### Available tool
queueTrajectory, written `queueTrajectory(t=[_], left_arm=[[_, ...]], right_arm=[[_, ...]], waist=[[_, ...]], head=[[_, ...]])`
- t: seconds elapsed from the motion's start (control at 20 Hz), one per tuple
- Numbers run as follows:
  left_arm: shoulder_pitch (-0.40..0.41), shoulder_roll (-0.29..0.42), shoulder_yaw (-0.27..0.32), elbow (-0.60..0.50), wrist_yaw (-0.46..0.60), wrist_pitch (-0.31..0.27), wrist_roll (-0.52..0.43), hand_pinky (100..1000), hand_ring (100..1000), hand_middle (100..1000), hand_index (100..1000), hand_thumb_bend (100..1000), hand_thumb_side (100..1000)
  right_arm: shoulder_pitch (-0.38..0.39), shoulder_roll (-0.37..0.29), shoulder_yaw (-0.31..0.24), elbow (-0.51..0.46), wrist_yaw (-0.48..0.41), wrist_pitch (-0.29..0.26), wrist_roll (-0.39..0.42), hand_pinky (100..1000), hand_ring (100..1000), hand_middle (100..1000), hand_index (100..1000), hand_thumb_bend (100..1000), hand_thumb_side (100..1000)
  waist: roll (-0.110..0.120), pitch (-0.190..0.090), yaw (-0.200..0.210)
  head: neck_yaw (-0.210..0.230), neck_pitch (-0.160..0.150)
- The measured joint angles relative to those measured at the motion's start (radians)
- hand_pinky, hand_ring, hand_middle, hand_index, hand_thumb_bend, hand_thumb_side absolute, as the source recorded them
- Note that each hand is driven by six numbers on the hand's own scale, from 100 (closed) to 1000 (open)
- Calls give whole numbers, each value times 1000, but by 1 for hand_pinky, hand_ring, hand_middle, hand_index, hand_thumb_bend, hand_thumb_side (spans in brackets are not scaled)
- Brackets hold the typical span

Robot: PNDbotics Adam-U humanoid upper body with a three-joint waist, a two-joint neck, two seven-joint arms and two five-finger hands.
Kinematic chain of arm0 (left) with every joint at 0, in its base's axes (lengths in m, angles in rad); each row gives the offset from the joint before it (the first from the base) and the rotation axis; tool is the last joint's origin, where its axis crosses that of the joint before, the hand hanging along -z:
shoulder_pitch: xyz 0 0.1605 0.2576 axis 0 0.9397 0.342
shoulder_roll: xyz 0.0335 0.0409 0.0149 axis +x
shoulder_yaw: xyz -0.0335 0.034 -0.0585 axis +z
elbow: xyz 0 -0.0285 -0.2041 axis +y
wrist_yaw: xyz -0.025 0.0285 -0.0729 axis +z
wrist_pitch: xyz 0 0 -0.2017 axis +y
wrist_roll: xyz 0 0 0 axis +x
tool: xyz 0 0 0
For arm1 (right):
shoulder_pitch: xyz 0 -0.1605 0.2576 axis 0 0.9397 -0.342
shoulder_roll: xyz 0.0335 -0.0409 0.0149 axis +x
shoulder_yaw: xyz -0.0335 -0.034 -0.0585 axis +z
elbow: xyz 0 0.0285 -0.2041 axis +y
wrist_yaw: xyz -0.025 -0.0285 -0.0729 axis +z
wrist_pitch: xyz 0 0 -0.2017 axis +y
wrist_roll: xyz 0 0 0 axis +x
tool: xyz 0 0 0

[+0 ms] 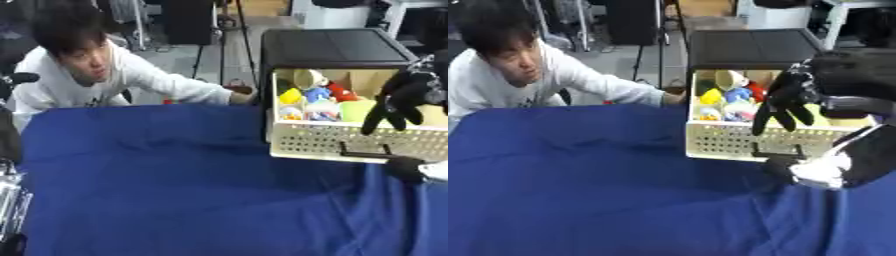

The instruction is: Pick up objects from table and place into drawer.

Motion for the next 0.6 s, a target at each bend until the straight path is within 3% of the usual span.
queueTrajectory(t=[0.05, 0.45, 0.5, 0.6], left_arm=[[1, 0, 0, 0, 0, 0, 0, 548, 673, 704, 888, 491, 925], [11, -9, 0, 0, 0, 4, -5, 550, 674, 705, 889, 481, 926], [12, -9, 0, 0, 0, 4, -5, 556, 675, 706, 891, 470, 929], [15, -15, 0, 0, 0, 6, -8, 557, 675, 706, 891, 469, 930]], right_arm=[[-1, 10, 5, 0, 2, 8, 12, 100, 362, 409, 704, 359, 868], [17, 58, 27, 0, 38, 62, 82, 100, 368, 419, 711, 368, 844], [17, 59, 27, 0, 41, 64, 86, 100, 369, 426, 664, 357, 769], [37, 63, 28, 0, 52, 76, 99, 100, 369, 427, 665, 357, 755]], waist=[[2, -2, 0], [8, -4, -5], [8, -4, -5], [8, -5, -4]], head=[[1, 0], [16, 9], [18, 9], [24, 10]])
